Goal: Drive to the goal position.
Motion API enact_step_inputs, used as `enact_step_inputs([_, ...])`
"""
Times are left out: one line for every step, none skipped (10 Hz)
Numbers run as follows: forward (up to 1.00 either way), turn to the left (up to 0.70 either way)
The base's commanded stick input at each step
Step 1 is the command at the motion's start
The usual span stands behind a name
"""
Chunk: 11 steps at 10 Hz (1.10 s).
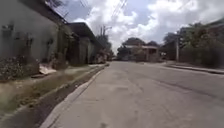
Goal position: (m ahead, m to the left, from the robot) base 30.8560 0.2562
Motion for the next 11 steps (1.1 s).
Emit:
enact_step_inputs([1.0,-0.02])
enact_step_inputs([1.0,-0.3])
enact_step_inputs([1.0,-0.38])
enact_step_inputs([1.0,-0.4])
enact_step_inputs([1.0,-0.25])
enact_step_inputs([1.0,-0.07])
enact_step_inputs([1.0,0.0])
enact_step_inputs([1.0,0.0])
enact_step_inputs([1.0,0.0])
enact_step_inputs([1.0,0.0])
enact_step_inputs([1.0,0.0])
